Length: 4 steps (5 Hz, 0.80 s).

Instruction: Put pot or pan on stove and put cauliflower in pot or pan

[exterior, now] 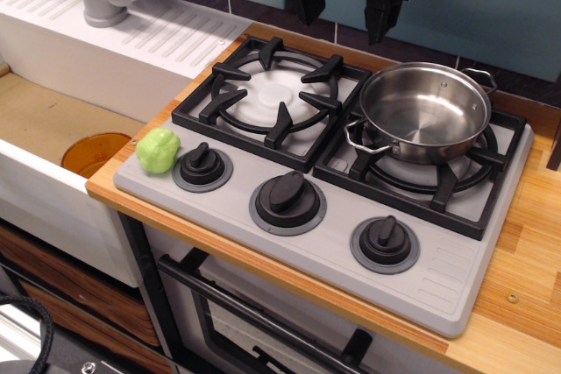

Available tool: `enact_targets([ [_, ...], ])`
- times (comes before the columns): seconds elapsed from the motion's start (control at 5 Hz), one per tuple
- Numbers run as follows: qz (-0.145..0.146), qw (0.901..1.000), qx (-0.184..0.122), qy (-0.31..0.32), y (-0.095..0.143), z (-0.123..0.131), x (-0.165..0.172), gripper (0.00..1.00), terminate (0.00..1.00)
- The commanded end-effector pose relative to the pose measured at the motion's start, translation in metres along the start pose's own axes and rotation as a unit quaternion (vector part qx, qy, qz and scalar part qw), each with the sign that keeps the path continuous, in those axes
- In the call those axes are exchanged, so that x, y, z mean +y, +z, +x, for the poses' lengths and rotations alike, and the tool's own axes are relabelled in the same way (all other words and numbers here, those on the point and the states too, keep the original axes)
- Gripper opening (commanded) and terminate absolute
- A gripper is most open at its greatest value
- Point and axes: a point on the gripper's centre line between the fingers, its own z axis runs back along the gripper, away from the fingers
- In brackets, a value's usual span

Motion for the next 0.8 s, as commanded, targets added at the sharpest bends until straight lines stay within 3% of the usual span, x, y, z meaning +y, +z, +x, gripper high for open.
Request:
enact_targets([
  [0.0, 0.000, 1.0000, 0.000, 0.000, 0.000, 0.000, 0.000, 1.00, 0.00],
  [0.4, -0.026, 0.9985, -0.048, -0.001, -0.049, 0.006, -0.001, 1.00, 0.00],
  [0.6, -0.030, 0.9977, -0.060, -0.001, -0.062, 0.008, 0.000, 1.00, 0.00],
])
